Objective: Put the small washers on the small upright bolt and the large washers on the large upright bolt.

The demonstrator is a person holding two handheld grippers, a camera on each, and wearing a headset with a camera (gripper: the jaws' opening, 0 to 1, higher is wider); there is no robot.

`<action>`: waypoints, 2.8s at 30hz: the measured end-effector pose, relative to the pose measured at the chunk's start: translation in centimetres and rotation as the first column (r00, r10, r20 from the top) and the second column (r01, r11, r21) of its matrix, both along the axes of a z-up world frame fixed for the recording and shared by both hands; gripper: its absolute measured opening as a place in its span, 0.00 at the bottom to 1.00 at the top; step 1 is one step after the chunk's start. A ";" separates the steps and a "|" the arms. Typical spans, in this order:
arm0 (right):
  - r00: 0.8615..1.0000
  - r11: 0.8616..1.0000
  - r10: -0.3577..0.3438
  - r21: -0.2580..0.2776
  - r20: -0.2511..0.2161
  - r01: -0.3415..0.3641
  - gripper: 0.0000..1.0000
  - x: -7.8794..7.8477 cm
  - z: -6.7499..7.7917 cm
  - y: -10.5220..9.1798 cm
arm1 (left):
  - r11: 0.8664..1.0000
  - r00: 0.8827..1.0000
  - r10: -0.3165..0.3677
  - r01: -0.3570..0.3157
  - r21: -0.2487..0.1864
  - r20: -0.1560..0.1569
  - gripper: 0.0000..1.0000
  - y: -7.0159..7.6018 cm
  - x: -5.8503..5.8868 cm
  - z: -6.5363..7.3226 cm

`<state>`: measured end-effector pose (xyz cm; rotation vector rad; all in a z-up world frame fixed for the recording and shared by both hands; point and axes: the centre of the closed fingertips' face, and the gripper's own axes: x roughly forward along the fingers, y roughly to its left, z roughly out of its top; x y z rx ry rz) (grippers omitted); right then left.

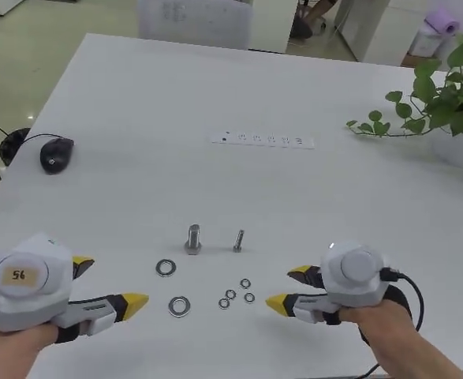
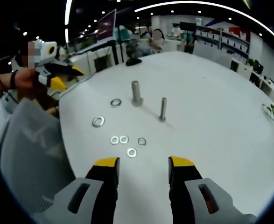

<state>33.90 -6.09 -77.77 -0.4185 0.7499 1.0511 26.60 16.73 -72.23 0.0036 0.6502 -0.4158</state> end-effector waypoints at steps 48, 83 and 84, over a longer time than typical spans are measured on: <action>0.882 0.819 0.459 -0.335 -0.102 -0.465 0.15 -1.7 -5.0 3.4 | 1.000 1.000 -0.021 0.021 0.022 0.009 0.64 -0.2 0.2 0.2; 0.926 0.881 0.371 -0.289 -0.069 -0.374 0.13 0.3 -1.7 3.5 | 0.999 1.000 -0.009 0.008 0.035 0.008 0.64 0.6 -0.2 0.0; 0.926 0.880 0.373 -0.291 -0.064 -0.375 0.13 0.6 -1.4 3.5 | 0.999 1.000 -0.009 0.009 0.035 0.009 0.64 0.6 -0.2 0.0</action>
